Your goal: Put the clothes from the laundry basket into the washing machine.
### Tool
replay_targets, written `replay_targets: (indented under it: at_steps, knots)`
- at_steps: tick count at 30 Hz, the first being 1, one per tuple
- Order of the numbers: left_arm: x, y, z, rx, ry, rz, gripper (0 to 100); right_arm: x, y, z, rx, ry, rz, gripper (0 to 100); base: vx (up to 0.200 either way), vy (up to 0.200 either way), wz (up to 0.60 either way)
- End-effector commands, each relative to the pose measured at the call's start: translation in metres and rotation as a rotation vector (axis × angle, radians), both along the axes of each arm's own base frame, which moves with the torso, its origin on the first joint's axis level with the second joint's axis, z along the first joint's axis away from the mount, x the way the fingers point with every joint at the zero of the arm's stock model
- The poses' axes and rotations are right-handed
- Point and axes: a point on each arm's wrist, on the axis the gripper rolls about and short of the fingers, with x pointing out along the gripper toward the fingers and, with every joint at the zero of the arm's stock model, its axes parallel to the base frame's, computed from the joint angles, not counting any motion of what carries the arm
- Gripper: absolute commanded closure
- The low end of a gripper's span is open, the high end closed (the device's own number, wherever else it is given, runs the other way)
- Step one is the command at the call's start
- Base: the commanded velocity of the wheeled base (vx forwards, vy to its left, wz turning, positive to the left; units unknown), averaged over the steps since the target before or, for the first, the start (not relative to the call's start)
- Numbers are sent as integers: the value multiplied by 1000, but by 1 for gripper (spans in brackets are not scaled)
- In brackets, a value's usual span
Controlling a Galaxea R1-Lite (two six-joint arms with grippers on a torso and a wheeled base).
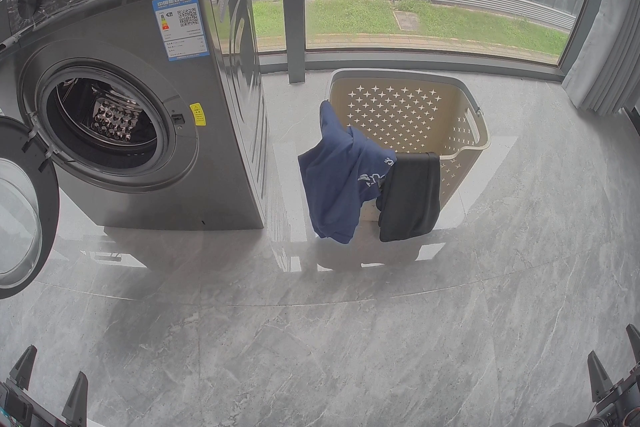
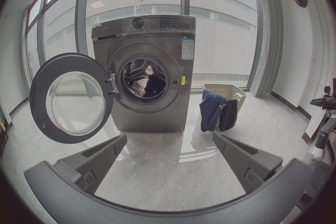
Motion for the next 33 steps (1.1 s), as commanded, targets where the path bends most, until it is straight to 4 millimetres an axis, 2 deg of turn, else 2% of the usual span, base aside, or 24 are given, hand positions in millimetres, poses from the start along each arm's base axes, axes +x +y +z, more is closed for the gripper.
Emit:
replay_targets:
  at_steps: [1, 7, 13, 25, 33]
  knots:
    - [0, 0, -4, 0, 6, -1, 0, 0, 0, -4, 0, 2, 0, 0, 200, 0, 0]
    - [0, 0, -4, 0, 6, -1, 0, 0, 0, -4, 2, 2, 0, 0, 200, 0, 0]
    - [0, 0, -4, 0, 6, 1, 0, 0, 0, -4, 2, 2, -3, 0, 0, 0, 0]
    - [0, 0, -4, -1, 6, -2, 0, 0, 0, -4, 3, 2, -3, 0, 0, -200, 0]
    - [0, 0, -4, -1, 7, -2, 0, 0, 0, -4, 3, 1, -3, 0, 0, 0, 0]
